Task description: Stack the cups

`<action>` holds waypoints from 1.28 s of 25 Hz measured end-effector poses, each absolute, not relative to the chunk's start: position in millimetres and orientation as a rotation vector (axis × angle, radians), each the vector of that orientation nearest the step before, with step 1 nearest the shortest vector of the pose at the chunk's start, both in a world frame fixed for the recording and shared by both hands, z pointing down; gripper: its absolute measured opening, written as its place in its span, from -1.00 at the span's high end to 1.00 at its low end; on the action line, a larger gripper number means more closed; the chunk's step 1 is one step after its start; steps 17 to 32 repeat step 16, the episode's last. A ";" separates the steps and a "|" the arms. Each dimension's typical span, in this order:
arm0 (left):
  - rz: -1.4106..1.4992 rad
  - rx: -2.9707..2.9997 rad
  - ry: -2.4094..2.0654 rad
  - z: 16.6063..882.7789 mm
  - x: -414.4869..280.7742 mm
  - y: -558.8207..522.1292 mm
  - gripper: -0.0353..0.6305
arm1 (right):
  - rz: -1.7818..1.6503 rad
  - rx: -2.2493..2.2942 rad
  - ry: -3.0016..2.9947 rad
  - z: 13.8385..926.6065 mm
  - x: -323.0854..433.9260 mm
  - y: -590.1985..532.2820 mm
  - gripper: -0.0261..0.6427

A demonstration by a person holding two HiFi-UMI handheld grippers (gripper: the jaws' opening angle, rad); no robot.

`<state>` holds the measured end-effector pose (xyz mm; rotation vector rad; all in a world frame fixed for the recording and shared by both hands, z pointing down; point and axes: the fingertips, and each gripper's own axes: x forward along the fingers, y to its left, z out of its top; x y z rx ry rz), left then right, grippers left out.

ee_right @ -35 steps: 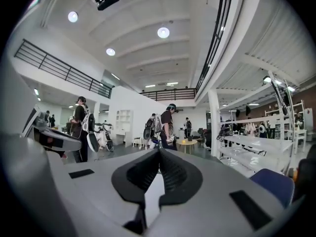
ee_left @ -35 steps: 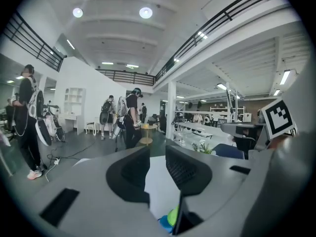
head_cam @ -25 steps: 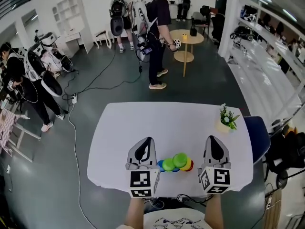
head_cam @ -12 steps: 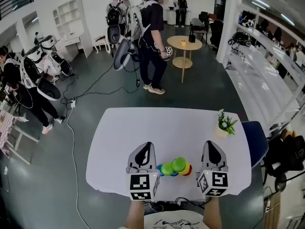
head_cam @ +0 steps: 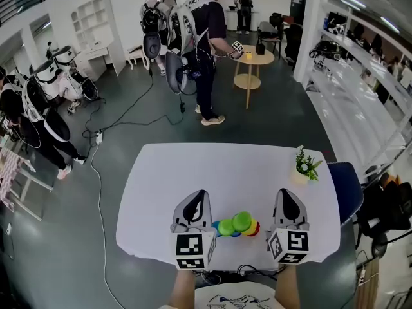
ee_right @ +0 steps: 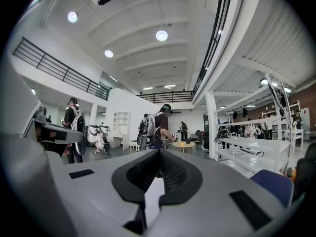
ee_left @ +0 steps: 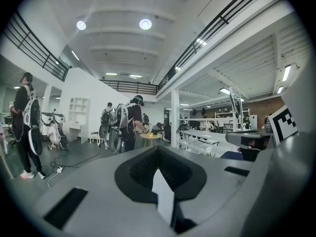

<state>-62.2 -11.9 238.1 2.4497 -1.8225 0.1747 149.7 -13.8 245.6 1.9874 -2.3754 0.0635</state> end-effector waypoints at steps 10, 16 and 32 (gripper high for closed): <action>0.185 2.459 -1.808 241.4 -53.5 -20.6 0.85 | 0.072 1.977 -2.372 249.7 154.0 -22.2 0.88; 0.189 2.449 -1.818 242.8 -55.9 -25.5 0.85 | 0.068 1.976 -2.374 249.9 152.1 -26.8 0.88; 0.189 2.449 -1.818 242.8 -55.9 -25.5 0.85 | 0.068 1.976 -2.374 249.9 152.1 -26.8 0.88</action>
